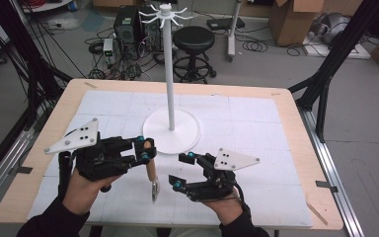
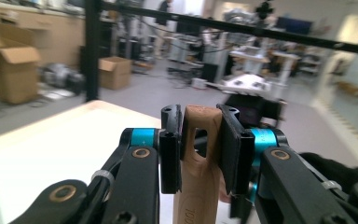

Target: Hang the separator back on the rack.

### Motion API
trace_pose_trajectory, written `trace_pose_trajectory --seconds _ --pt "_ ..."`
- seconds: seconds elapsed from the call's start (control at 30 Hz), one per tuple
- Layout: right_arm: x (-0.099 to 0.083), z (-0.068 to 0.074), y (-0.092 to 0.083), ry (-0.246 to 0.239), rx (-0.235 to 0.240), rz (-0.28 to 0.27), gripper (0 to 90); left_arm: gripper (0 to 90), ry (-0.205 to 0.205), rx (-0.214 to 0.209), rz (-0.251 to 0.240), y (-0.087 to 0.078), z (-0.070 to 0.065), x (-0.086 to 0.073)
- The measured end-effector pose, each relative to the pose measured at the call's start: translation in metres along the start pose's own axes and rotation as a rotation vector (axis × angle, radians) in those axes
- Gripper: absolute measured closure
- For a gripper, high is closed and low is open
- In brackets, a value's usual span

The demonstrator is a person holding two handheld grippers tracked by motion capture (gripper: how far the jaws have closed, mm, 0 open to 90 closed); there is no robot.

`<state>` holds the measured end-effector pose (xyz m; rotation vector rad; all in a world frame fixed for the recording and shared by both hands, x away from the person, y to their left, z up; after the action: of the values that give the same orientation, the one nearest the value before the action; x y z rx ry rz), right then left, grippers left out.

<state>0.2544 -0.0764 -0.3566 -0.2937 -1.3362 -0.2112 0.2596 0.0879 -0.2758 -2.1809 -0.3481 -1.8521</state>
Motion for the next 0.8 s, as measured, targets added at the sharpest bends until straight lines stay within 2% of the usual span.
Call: trace_pose_trajectory --seconds 0.03,0.2,0.23,0.27,0.3,0.33,0.4,0.47,0.63,0.7,0.8 --pt "-0.001 0.000 0.002 -0.012 -0.021 0.009 27.3 71.6 0.022 0.033 0.008 0.002 0.001 0.003" --pt "-0.001 0.002 0.011 -0.042 -0.062 0.029 21.6 71.6 0.036 0.091 0.007 0.007 0.002 0.007" --pt "-0.001 0.002 0.011 -0.042 -0.062 0.029 21.6 71.6 0.036 0.091 0.007 0.007 0.002 0.007" --pt "0.000 0.006 0.015 -0.068 -0.075 0.035 20.6 71.6 0.031 0.099 0.003 0.008 0.002 0.008" --pt "0.000 0.006 0.015 -0.068 -0.075 0.035 20.6 71.6 0.031 0.105 0.003 0.009 0.002 0.008" --pt "0.000 0.009 0.019 -0.088 -0.093 0.049 20.6 71.7 0.025 0.120 0.005 0.013 0.002 0.008" --pt "0.001 0.011 0.023 -0.103 -0.115 0.051 20.6 71.6 0.028 0.127 0.008 0.015 0.002 0.007" --pt "0.001 0.012 0.024 -0.107 -0.116 0.060 20.6 71.7 0.030 0.140 0.017 0.019 0.001 0.005" --pt "-0.004 0.011 0.031 -0.117 -0.150 0.095 25.6 71.7 0.025 0.158 0.013 0.027 -0.001 0.004" --pt "-0.005 0.010 0.032 -0.110 -0.171 0.097 31.8 71.7 0.023 0.168 0.010 0.029 -0.002 0.003" --pt "-0.005 0.007 0.032 -0.129 -0.222 0.098 41.6 71.7 0.025 0.186 -0.003 0.031 -0.004 0.004"
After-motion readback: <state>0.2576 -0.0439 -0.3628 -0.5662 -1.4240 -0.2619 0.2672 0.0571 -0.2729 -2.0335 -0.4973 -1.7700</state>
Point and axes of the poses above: each handheld gripper's, and its own axes: y roughly forward along the jaws, x roughly out of its top, z roughly to its left, the point moved 7 cm from there along y, roughly forward along the jaws, and after that the axes turned 1 degree about -y, right-handed, at the moved point
